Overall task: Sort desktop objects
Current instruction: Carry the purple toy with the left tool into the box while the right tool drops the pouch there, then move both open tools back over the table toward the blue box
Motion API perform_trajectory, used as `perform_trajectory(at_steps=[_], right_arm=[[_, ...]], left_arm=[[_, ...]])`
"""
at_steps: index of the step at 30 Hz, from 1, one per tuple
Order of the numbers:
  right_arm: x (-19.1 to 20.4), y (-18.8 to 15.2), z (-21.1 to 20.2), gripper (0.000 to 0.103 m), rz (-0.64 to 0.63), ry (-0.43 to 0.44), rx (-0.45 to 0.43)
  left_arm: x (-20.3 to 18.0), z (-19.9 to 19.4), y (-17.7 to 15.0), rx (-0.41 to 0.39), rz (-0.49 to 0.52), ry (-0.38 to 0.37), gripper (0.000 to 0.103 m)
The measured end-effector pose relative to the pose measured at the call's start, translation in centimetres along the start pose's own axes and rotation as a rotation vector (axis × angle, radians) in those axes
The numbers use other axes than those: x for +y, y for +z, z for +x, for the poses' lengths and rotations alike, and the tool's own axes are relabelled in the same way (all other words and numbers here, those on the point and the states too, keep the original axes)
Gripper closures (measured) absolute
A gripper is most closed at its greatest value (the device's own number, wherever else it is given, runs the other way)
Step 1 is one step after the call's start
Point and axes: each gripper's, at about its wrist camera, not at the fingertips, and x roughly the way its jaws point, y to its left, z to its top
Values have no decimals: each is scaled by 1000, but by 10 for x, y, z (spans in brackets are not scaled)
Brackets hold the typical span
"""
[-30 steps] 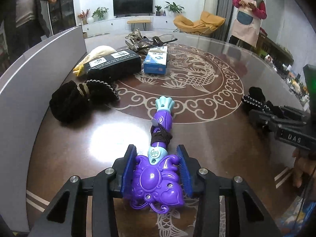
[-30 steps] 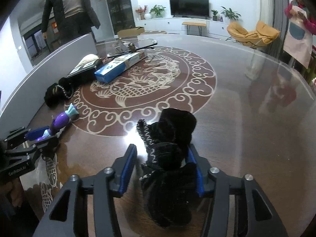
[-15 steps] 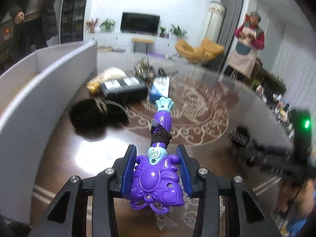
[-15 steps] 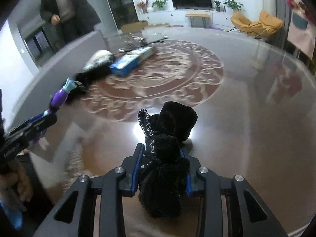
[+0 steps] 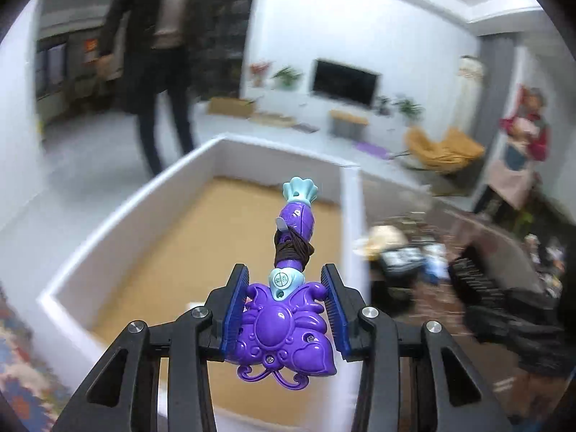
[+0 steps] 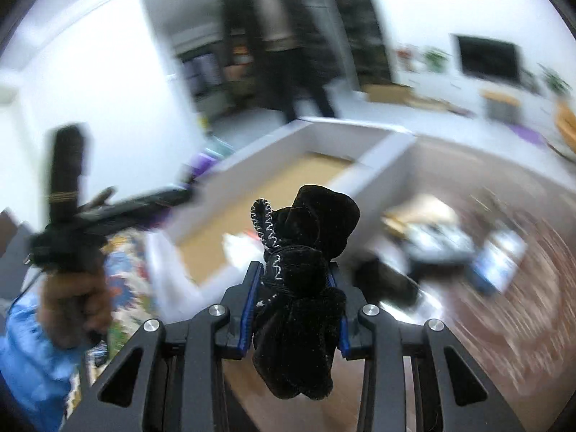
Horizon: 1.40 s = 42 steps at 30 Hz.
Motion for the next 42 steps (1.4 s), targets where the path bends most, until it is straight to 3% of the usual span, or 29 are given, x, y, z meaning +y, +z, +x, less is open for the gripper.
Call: perform_trajectory(at_steps=[3, 7, 8, 9, 10, 11, 13, 15, 16, 18, 21, 22, 25, 29, 34, 37, 40, 42], right_arm=[[43, 22, 44, 67, -82, 59, 32], [78, 31, 123, 66, -117, 115, 192], [83, 30, 142, 63, -116, 129, 237], [85, 28, 153, 51, -116, 141, 267], [87, 26, 166, 42, -113, 162, 305], [88, 24, 172, 26, -112, 170, 323], [86, 22, 165, 22, -119, 164, 287], [78, 21, 141, 21, -120, 160, 200], [72, 19, 125, 18, -119, 147, 144], [48, 9, 84, 0, -120, 77, 1], [8, -19, 42, 0, -120, -73, -96], [-10, -30, 33, 0, -113, -128, -91], [-75, -77, 11, 0, -51, -329, 1], [-158, -128, -18, 0, 90, -521, 131], [-232, -166, -55, 0, 251, -631, 226], [-235, -170, -65, 0, 294, -633, 185], [-235, -167, -63, 0, 297, -668, 209], [-231, -168, -63, 0, 300, -670, 208]], left_arm=[[46, 22, 2, 59, -39, 91, 61], [77, 55, -7, 171, -52, 154, 61], [81, 64, -11, 215, -50, 175, 61], [82, 72, -14, 242, -54, 199, 61], [87, 75, -17, 257, -63, 221, 55], [91, 76, -21, 262, -76, 235, 40], [92, 71, -26, 238, -104, 243, 24], [88, 55, -28, 186, -117, 242, 23], [79, 45, -28, 161, -114, 236, 23], [58, 31, -25, 116, -95, 199, 23], [-1, 2, -24, 56, -22, 81, 23], [-35, -8, -28, 39, 16, 4, 20], [-108, -21, -44, 22, 104, -153, 0], [-202, 8, -90, 99, 241, -291, 0], [-264, 79, -132, 235, 365, -237, 0], [-271, 92, -153, 241, 446, -147, 0], [-263, 105, -159, 248, 418, -114, 0], [-252, 112, -155, 262, 355, -131, 0]])
